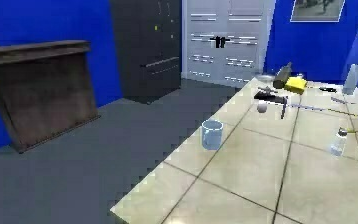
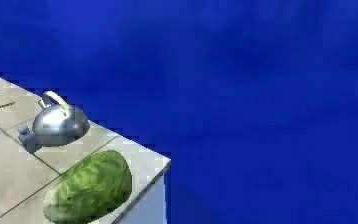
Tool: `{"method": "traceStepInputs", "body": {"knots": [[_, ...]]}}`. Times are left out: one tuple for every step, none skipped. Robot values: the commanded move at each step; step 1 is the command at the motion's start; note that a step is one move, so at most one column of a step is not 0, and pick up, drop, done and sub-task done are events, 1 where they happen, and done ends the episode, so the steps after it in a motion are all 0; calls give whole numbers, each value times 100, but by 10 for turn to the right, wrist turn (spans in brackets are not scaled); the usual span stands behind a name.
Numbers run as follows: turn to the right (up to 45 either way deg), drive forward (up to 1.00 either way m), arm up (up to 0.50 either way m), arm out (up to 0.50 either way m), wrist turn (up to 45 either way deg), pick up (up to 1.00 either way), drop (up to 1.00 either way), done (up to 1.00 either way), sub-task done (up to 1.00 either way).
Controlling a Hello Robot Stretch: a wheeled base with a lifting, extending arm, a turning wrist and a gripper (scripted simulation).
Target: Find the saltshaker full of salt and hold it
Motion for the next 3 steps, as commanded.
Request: {"method": "traceStepInputs", "body": {"knots": [[-330,0,0,0,0,0,0,0,0],[0,0,50,0,0,0,0,0,0],[0,0,38,0,0,0,0,0,0]]}}
